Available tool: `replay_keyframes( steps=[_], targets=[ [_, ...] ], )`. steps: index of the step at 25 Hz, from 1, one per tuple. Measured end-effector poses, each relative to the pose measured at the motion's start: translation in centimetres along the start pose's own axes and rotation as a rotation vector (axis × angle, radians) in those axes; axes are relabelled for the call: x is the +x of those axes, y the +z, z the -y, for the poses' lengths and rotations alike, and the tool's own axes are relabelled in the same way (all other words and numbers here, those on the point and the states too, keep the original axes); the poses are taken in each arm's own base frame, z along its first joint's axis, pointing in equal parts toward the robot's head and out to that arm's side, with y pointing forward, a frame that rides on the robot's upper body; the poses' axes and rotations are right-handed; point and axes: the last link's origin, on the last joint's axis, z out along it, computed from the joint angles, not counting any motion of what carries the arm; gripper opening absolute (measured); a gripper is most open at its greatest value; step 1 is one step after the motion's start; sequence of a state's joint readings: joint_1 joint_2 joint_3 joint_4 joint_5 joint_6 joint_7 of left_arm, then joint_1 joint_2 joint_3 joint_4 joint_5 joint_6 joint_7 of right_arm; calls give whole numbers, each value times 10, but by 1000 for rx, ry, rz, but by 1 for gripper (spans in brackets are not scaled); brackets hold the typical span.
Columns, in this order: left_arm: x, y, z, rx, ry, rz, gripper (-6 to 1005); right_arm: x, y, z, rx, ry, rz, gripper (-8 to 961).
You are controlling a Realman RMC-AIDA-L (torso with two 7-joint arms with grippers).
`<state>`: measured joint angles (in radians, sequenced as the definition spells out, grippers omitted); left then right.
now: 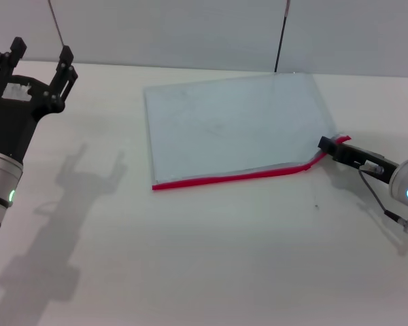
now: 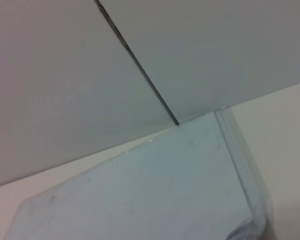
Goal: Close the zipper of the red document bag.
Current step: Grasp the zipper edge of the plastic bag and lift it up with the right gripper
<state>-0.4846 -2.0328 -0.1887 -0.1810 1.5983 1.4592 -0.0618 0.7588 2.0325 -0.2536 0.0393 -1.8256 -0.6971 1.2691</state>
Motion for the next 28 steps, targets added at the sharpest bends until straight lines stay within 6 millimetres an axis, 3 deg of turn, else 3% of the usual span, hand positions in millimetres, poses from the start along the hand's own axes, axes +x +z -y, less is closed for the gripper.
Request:
replay_keyframes(
  steps=[14,28],
  targets=[
    [0,0,-1,0,-2,1,770,-1,1,-9,-60,-32,0,78],
    [0,4,-8,-30,-12,4,771,-5,-3,-23,-165,-21,48,11]
  ],
)
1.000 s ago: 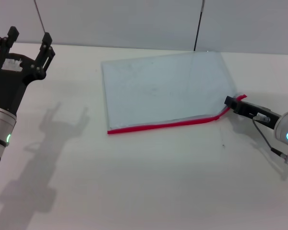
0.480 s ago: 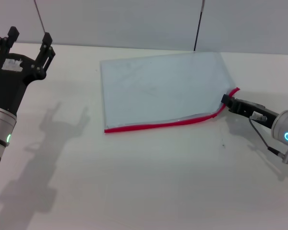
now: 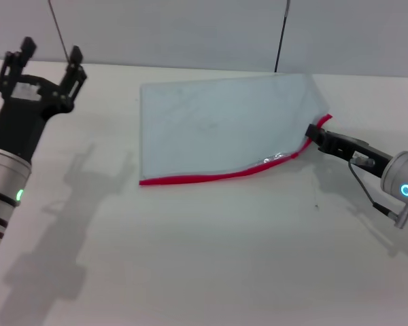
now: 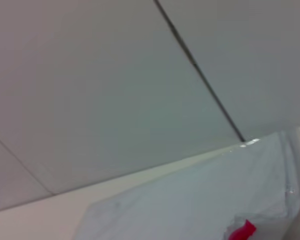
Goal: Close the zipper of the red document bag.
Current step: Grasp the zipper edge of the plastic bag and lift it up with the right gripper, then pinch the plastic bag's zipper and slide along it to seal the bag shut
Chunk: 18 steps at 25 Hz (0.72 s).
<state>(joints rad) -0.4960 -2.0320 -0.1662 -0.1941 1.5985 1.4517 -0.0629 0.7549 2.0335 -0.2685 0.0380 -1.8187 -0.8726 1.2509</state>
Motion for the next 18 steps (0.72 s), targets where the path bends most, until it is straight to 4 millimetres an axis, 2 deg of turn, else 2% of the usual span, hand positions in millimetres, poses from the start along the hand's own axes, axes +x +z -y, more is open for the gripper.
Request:
replay_keyframes(
  steps=[8,11,18],
  targets=[
    [-7,21,-43,-257,42,67,770,-7,1,-22,-135,19,39,15],
    [-10,30,-66,-380,63,98,770,-12,4,-30,-181,14,51,16],
    [-12,39,-104,-583,103,127,770,-18,12,-44,-226,-2,54,19]
  ],
)
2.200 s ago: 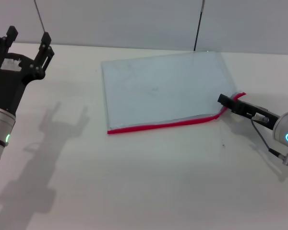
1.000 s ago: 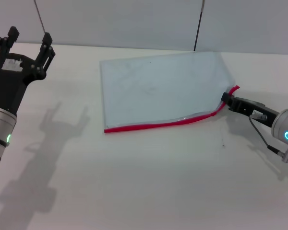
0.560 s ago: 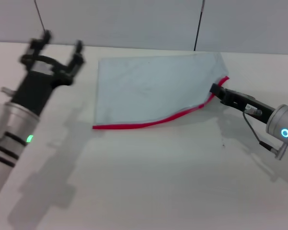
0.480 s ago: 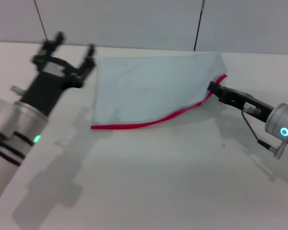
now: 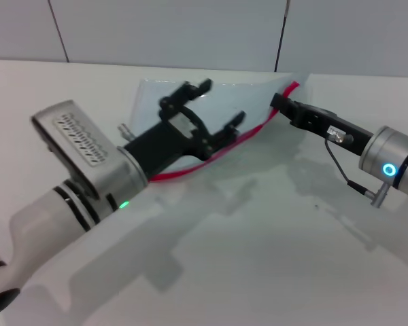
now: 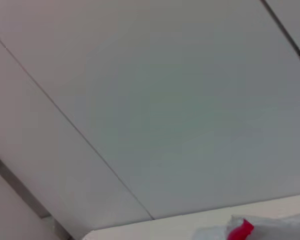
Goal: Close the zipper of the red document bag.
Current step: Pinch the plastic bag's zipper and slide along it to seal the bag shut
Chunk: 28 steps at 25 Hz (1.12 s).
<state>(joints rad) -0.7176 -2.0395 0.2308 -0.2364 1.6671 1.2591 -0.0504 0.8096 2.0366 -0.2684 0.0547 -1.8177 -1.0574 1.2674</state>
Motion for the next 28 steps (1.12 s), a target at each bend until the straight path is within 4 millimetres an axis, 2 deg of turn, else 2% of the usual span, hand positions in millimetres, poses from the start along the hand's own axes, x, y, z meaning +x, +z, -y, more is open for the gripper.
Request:
replay_keyframes(
  steps=[8,25,28],
  targets=[
    [1,7,-15,-76,7,13,771,-5,6,-9,-47,-14,5,23],
    [-9,11,-6,-32,97,91,765,-3,11,-28,-142,-20,1,31],
    [-9,11,-7,-34,118,91,703,-2,11,-28,-144,-22,-2,32]
  ],
)
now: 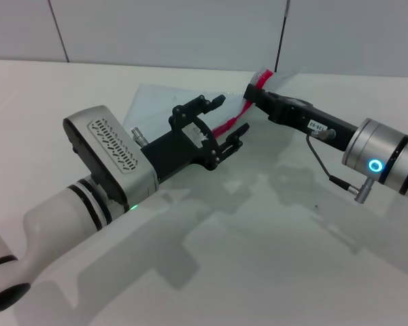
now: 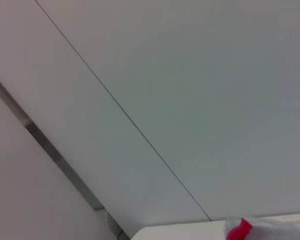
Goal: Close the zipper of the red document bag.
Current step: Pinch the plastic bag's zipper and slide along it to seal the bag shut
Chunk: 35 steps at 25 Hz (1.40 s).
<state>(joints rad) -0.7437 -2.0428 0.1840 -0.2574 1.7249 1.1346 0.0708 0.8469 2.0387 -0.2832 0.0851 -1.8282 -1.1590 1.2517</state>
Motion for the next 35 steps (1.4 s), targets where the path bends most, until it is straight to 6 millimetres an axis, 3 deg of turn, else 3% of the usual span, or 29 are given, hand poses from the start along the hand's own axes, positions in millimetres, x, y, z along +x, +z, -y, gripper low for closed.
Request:
replay_keyframes(
  steps=[5,17,22,31,35],
  targets=[
    [2,0,-4,-8,23,-9,579,1,0,0,-1,-3,-6,34],
    [4,0,-18,-18,133,-21,580,1,0,1,5,-3,-8,40],
    [3,-1,-18,-15,133,-18,526,2,-1,1,7,-2,-8,42],
    [4,-1,-15,11,124,-19,301,2,-2,2,8,0,-7,46],
    [4,-1,-15,11,130,-19,278,3,-2,2,7,0,-8,48]
  ],
)
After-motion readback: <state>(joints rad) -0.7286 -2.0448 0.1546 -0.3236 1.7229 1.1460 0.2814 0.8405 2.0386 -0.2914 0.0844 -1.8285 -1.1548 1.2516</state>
